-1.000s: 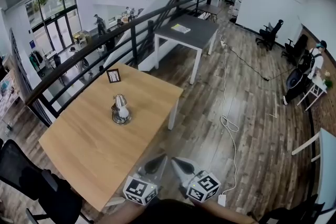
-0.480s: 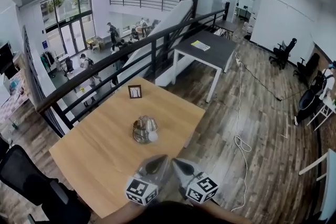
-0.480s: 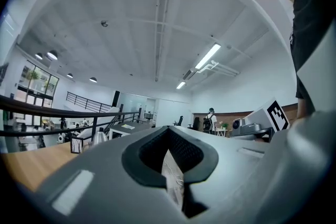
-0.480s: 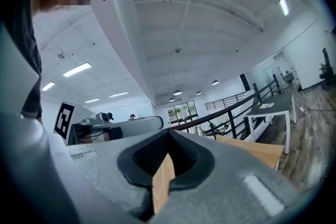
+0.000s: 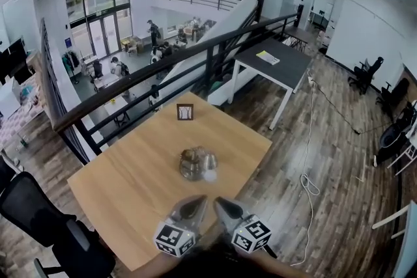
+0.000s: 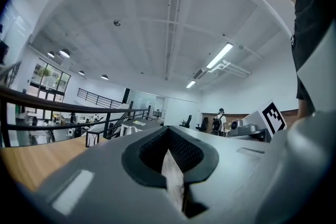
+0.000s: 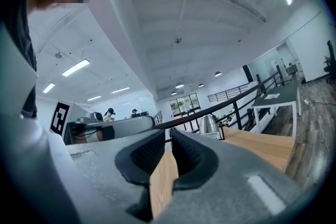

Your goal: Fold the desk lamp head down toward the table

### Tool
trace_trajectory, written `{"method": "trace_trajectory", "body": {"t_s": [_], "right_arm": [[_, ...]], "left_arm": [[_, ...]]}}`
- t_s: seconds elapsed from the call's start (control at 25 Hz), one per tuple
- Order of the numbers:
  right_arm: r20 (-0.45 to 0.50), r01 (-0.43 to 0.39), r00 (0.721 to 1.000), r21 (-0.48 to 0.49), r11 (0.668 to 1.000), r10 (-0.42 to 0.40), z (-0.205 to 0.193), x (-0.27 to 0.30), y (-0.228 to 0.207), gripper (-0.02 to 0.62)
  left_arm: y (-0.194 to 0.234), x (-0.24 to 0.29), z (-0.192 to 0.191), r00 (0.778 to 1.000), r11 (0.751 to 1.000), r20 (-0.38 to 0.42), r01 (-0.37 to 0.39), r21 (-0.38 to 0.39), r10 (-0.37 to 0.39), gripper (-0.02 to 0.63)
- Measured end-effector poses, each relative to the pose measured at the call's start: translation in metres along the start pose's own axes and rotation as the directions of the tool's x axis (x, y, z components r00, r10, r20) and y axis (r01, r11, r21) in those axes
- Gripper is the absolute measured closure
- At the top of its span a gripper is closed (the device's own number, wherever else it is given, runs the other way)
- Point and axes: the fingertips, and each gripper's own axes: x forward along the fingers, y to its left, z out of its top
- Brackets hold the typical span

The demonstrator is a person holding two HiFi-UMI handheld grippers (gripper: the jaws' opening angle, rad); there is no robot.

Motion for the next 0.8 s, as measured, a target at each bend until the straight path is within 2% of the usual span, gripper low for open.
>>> {"method": "trace_trajectory", "body": {"t_s": [0.4, 0.8], "right_arm": [[-0.019, -0.023, 1.000, -0.008, 1.000, 0.023, 0.009, 0.042, -0.022, 0.510], [-0.079, -0.033, 0.996, -0.007, 0.999, 0.032, 0.012, 0.084, -0.064, 0.420]], "left_arm": [[0.036, 0.004, 0.004, 0.998, 0.998, 0.009, -0.064, 0.001, 0.064, 0.604], [0.068, 0.024, 0.002, 0.991, 0.991, 0.004, -0.137, -0.007, 0.137, 0.604]]}}
